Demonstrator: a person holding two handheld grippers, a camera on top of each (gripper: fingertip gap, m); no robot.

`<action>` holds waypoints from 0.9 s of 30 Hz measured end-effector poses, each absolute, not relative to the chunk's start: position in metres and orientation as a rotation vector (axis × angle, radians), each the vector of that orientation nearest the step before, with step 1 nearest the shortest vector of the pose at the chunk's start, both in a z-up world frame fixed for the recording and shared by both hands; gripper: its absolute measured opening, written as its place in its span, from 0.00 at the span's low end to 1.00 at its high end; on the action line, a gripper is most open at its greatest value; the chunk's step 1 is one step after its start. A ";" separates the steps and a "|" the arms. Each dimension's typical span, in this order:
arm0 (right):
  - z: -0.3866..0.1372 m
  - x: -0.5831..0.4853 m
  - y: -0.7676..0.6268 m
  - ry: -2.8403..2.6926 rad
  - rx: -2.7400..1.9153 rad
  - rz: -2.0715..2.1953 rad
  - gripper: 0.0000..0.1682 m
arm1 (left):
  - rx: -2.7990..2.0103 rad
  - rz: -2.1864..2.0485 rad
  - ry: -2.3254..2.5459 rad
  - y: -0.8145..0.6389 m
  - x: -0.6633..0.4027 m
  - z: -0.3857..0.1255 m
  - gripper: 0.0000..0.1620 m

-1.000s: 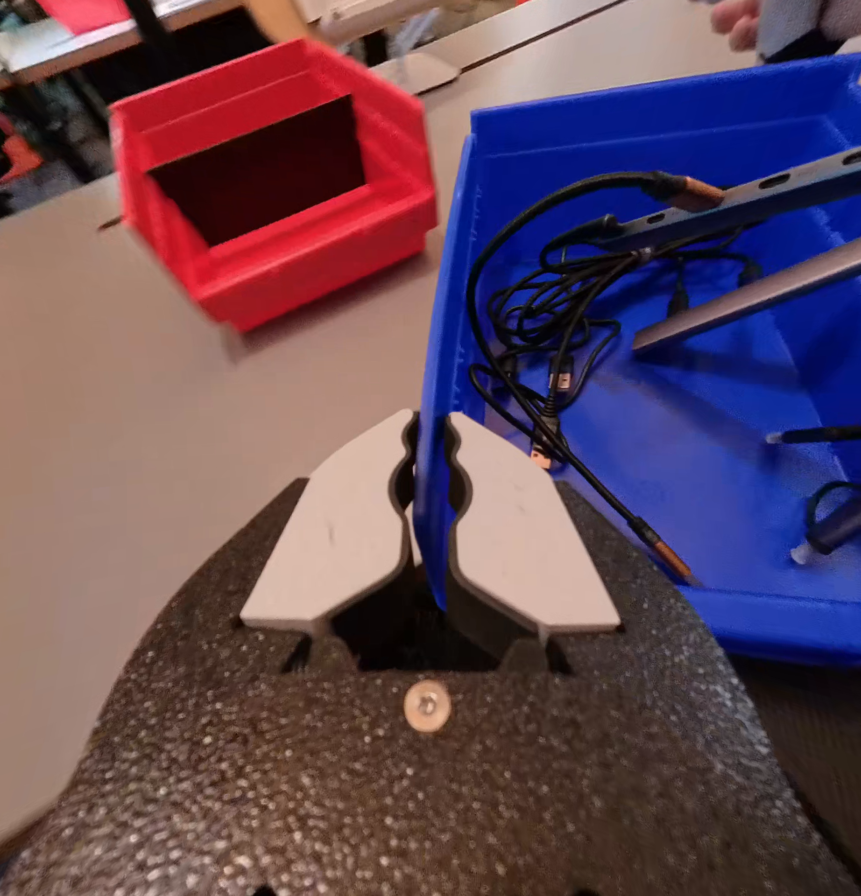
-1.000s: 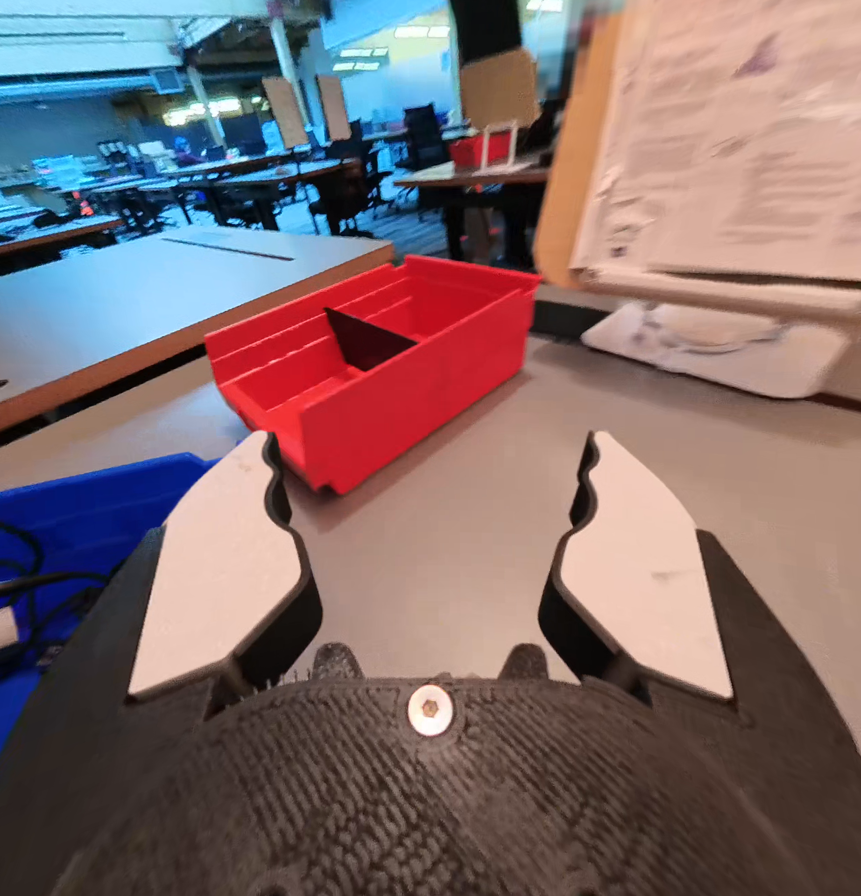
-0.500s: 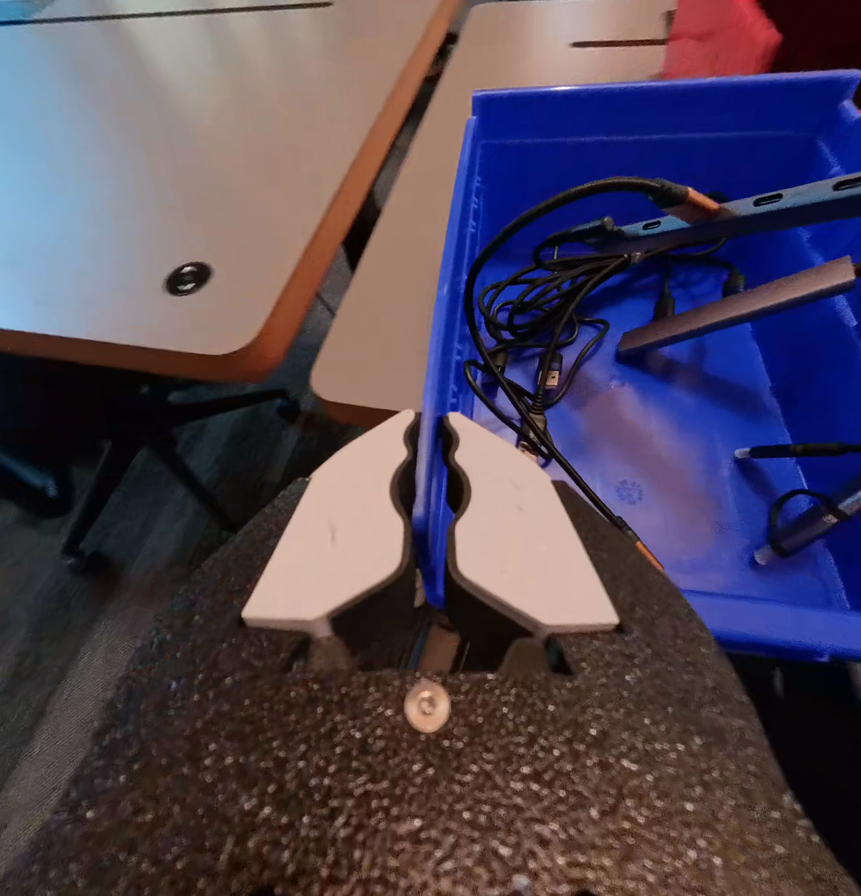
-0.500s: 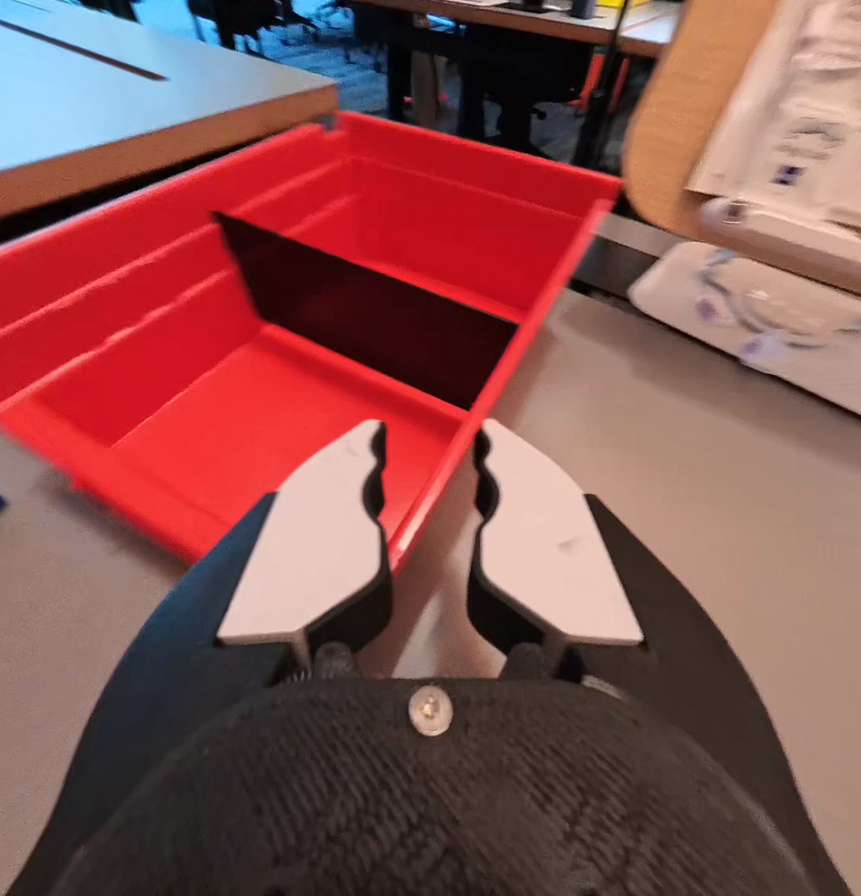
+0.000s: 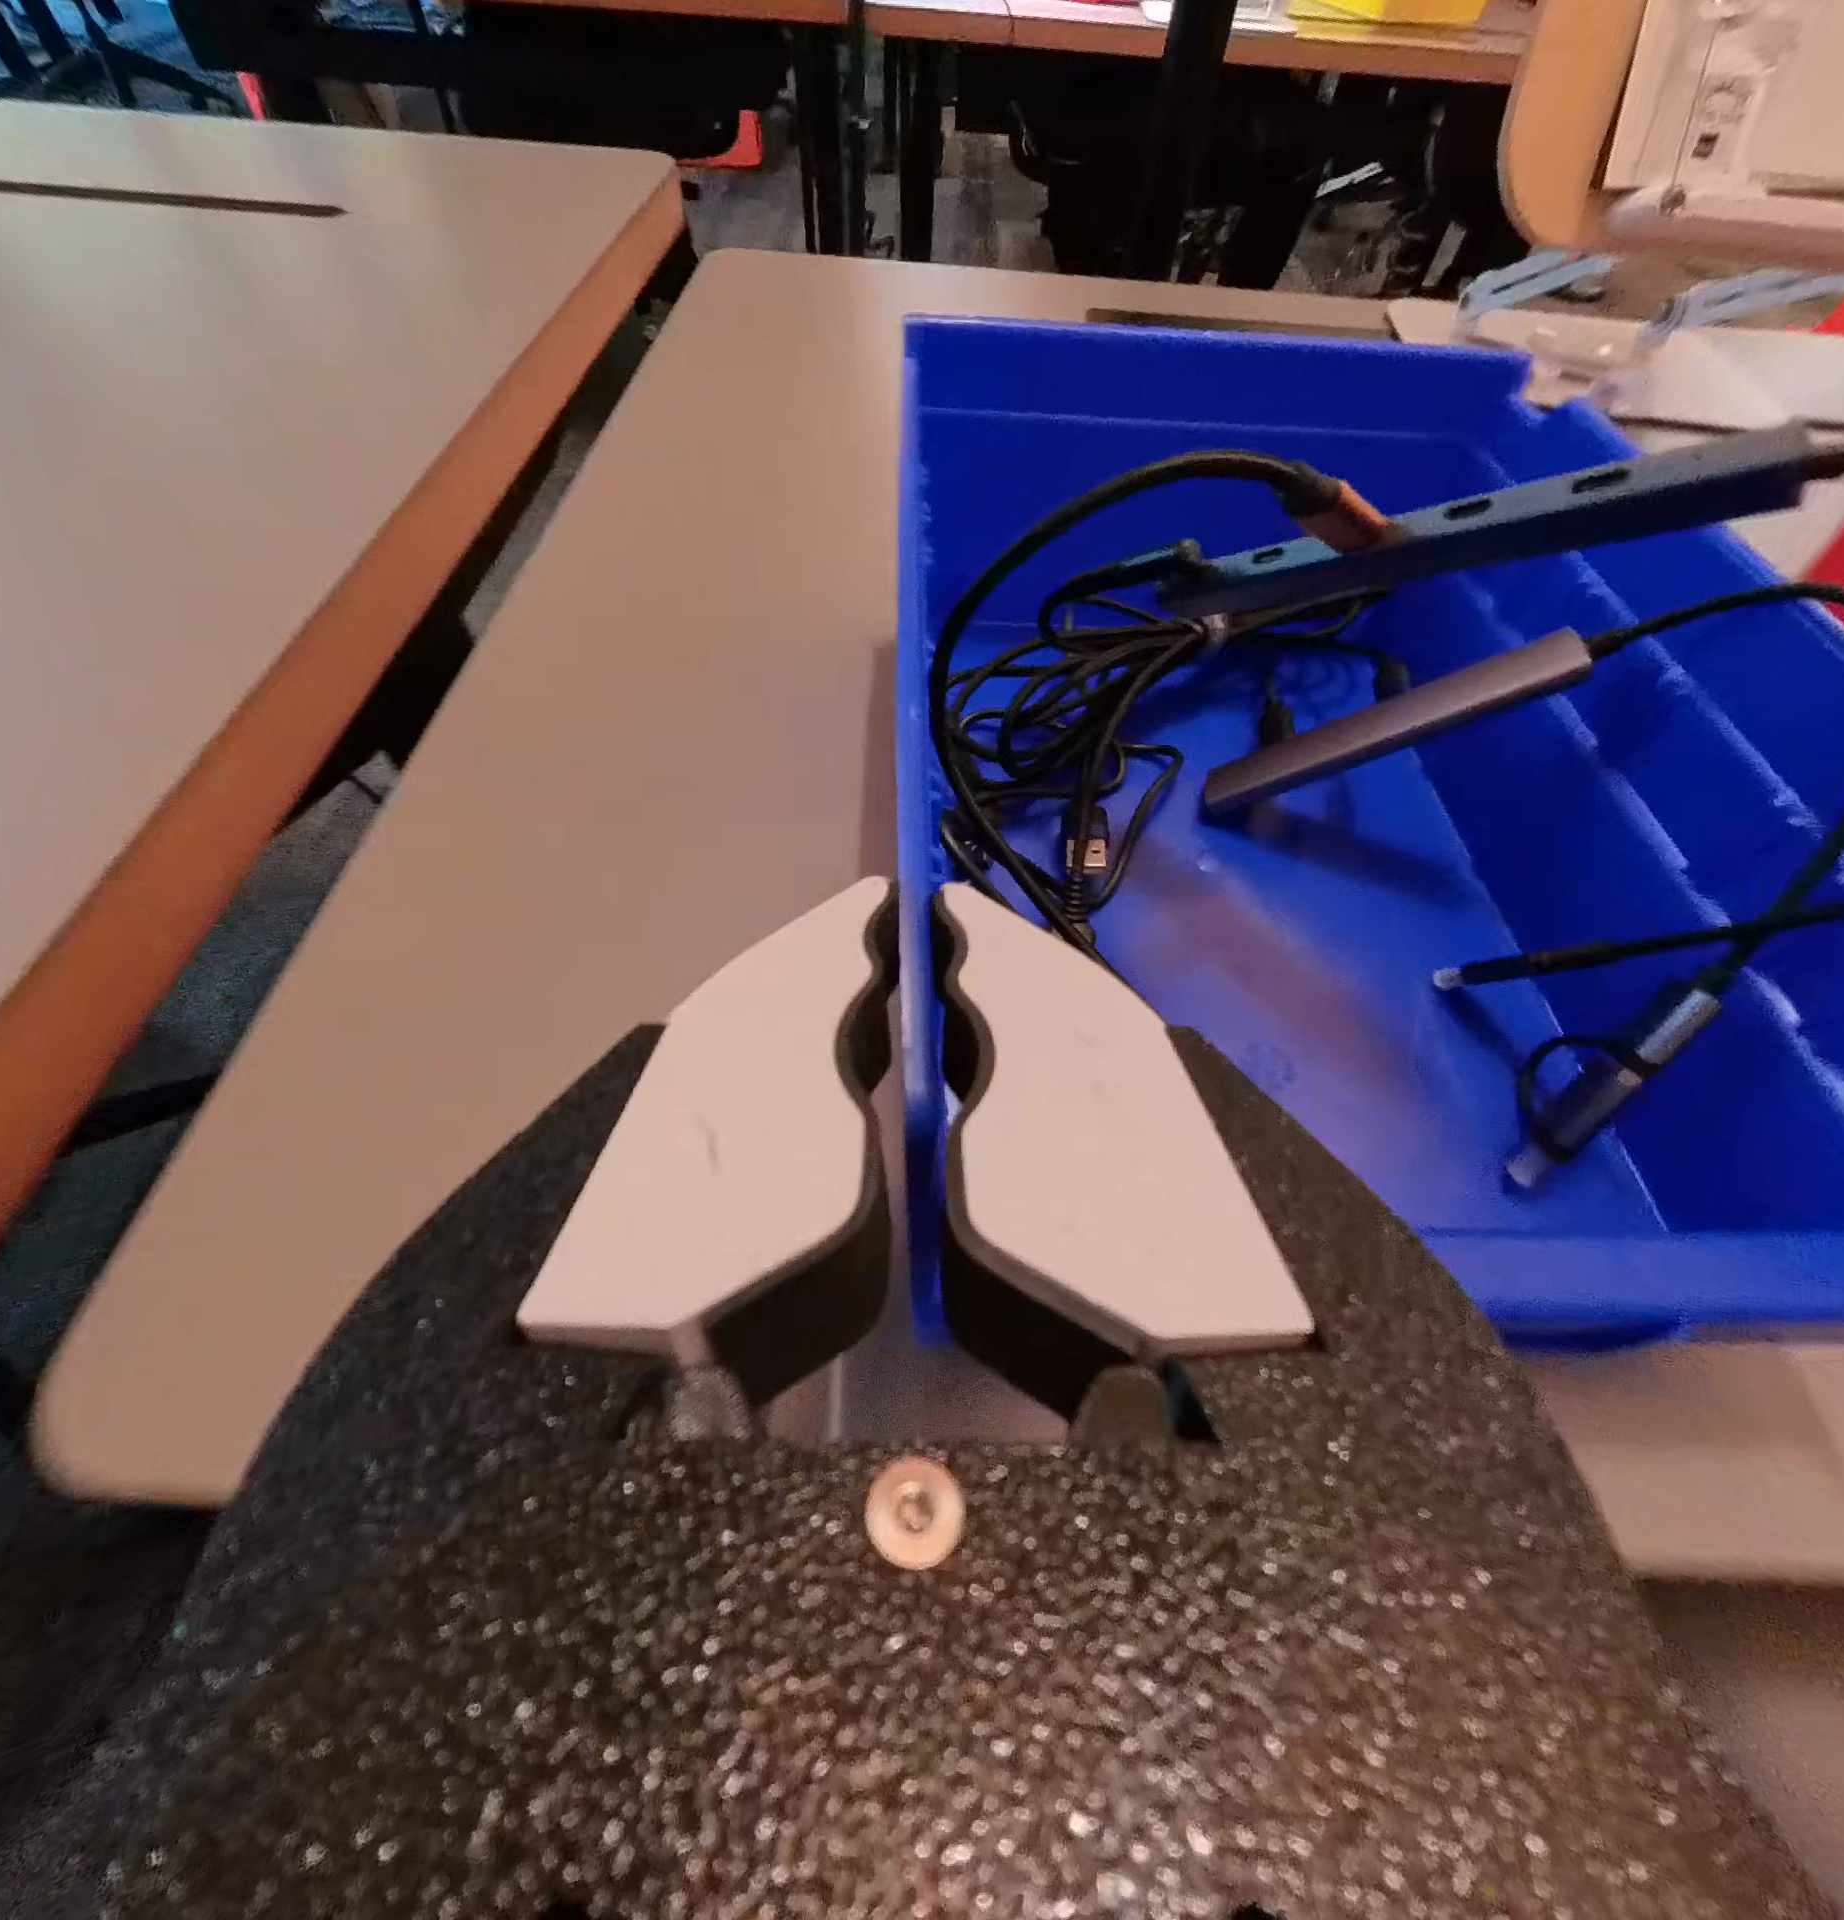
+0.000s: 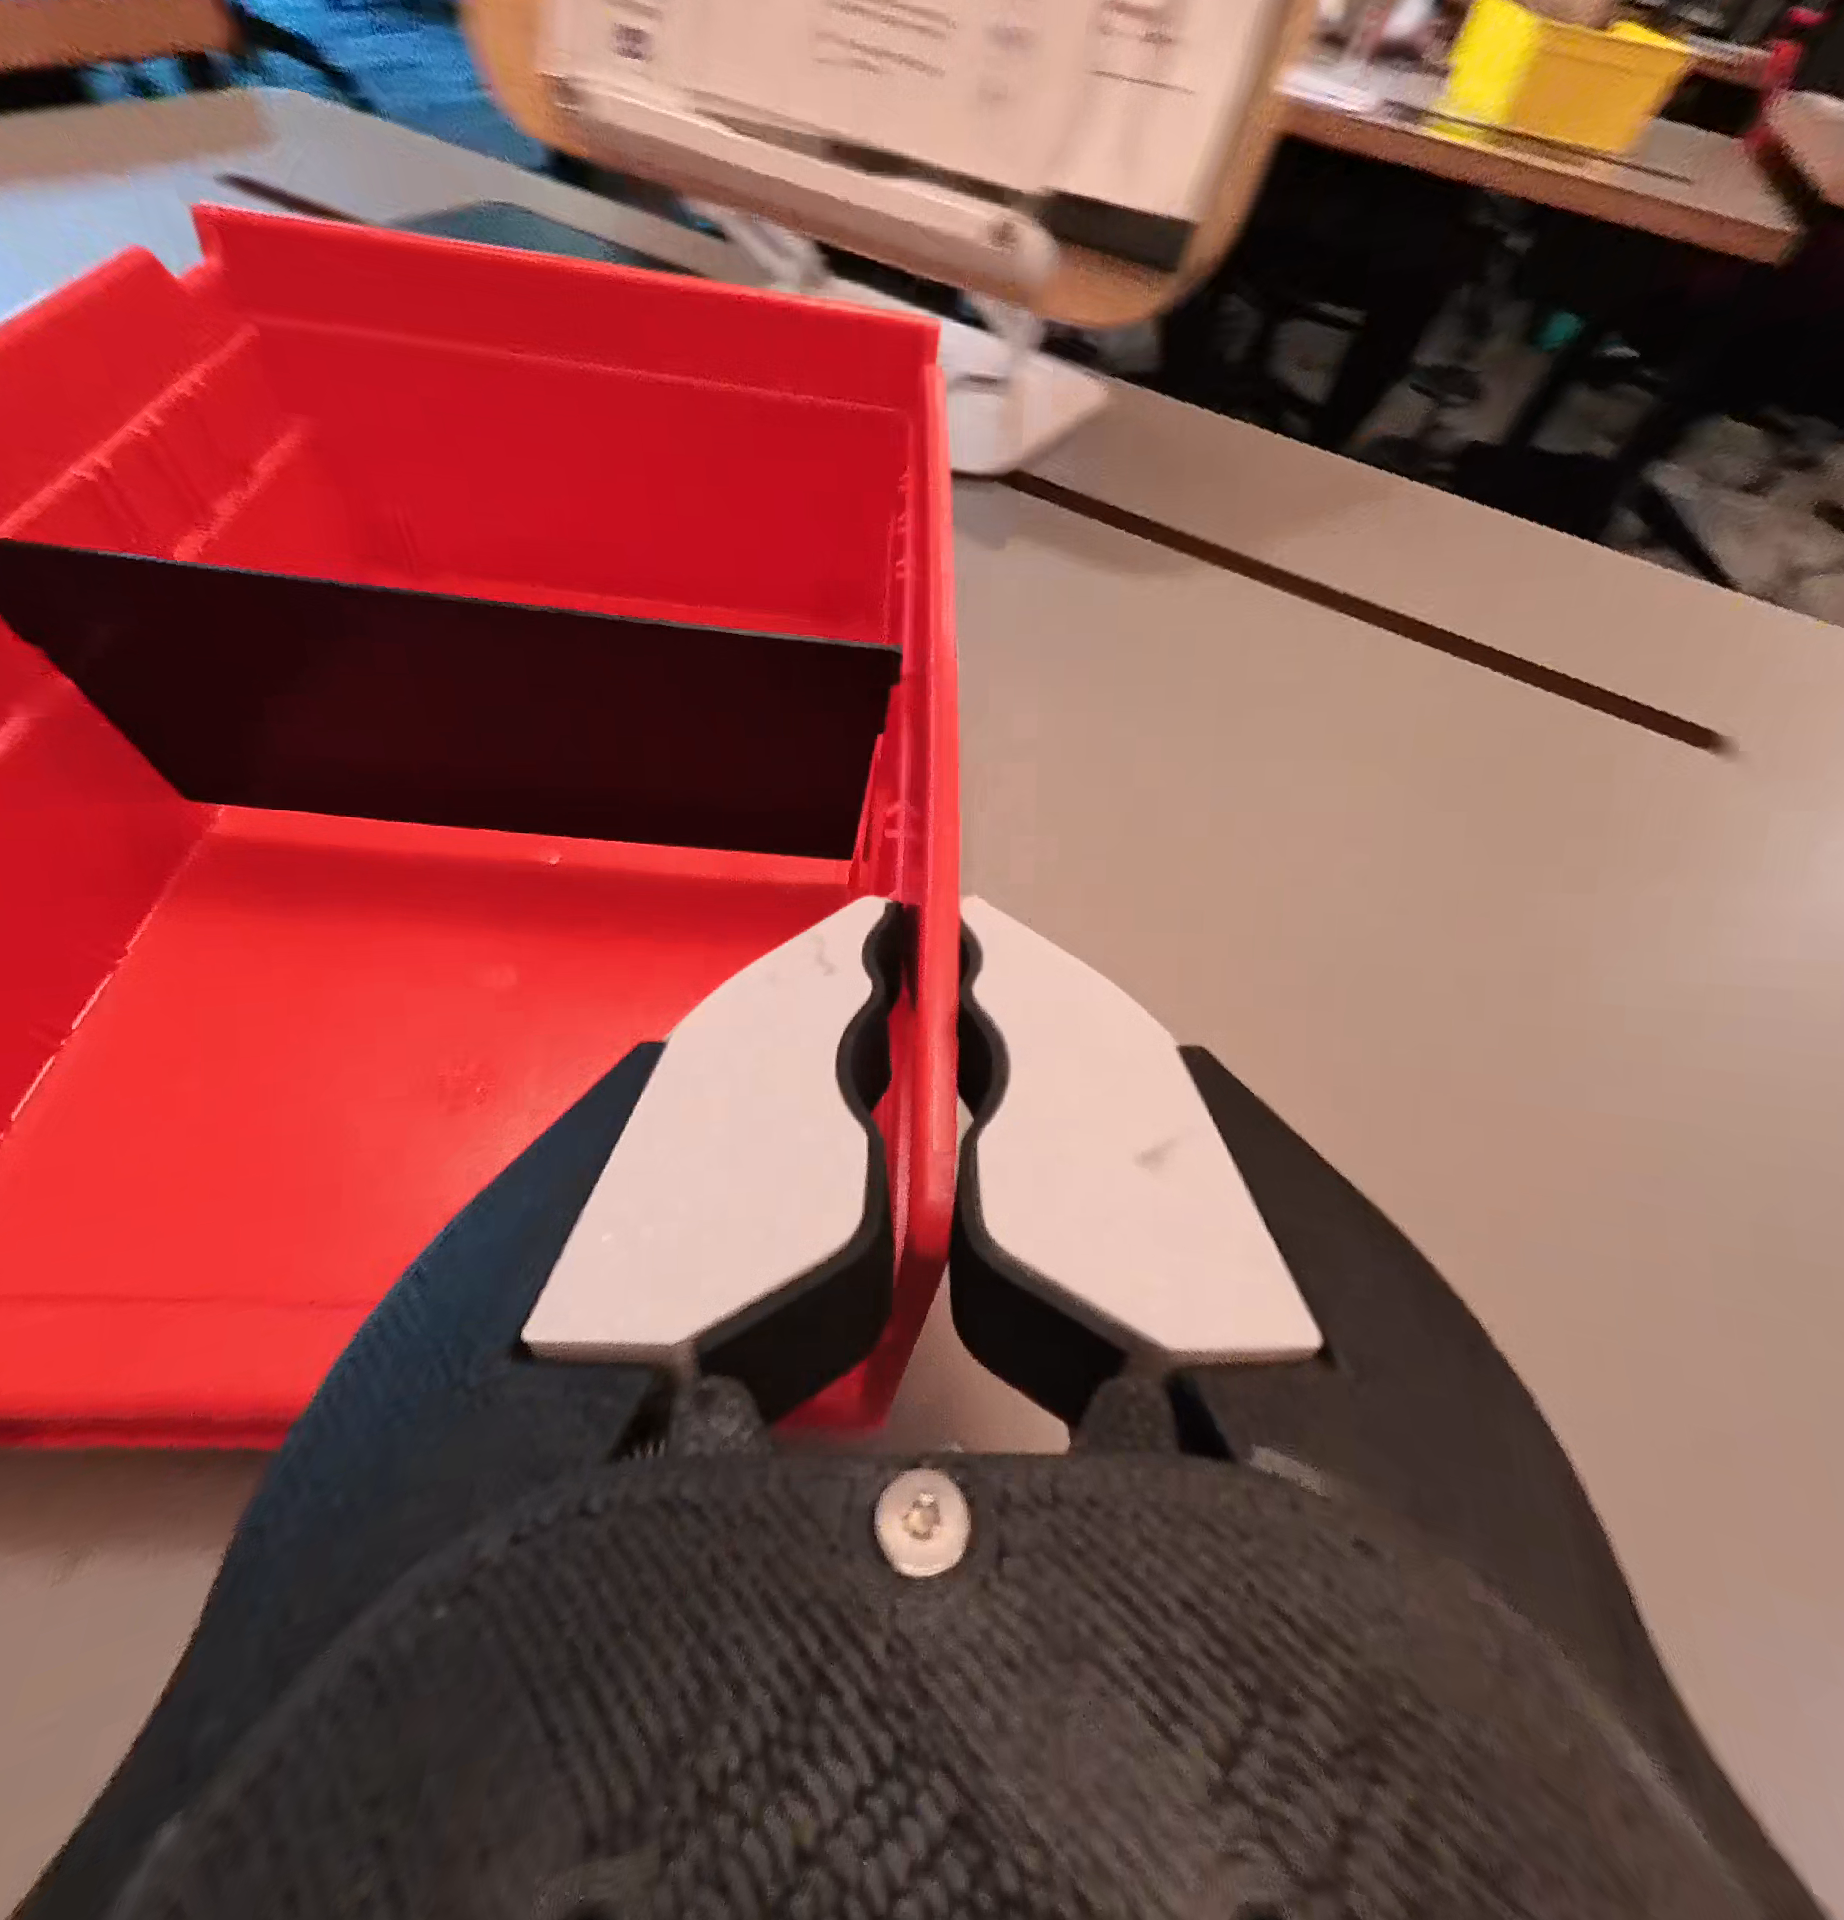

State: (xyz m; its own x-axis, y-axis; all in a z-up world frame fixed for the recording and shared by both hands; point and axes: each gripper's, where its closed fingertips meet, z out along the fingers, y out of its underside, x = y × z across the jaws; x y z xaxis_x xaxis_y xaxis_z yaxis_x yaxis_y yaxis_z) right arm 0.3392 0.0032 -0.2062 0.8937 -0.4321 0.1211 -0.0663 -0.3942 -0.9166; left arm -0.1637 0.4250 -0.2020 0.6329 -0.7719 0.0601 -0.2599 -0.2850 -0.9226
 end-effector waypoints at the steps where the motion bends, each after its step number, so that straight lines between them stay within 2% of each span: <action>1: -0.206 0.356 -0.015 0.418 -1.944 -0.438 0.04 | -1.836 -0.634 0.822 0.429 -0.146 -0.202 0.03; 10: -0.206 0.485 -0.096 0.741 -1.845 -0.669 0.03 | -1.765 -0.556 0.863 0.445 0.012 -0.203 0.04; 17: -0.205 0.504 -0.099 0.808 -1.730 -0.692 0.03 | -1.687 -0.453 0.872 0.447 0.051 -0.203 0.05; 23: -0.195 0.489 -0.102 0.719 -1.707 -0.585 0.11 | -1.646 -0.399 1.088 0.444 0.050 -0.203 0.09; 25: -0.181 0.488 -0.112 0.718 -1.705 -0.604 0.18 | -1.593 -0.347 1.139 0.444 0.048 -0.190 0.16; 27: -0.159 0.485 -0.120 0.714 -1.655 -0.643 0.27 | -1.469 -0.277 1.183 0.438 0.051 -0.165 0.18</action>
State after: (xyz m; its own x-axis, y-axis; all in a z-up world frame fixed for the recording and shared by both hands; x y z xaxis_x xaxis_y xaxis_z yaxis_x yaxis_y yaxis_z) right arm 0.4851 -0.1203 -0.1588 0.6631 -0.7476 0.0364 -0.1152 -0.1499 -0.9820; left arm 0.0508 0.4377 -0.1648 0.4603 -0.7726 -0.4372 -0.4984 0.1826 -0.8475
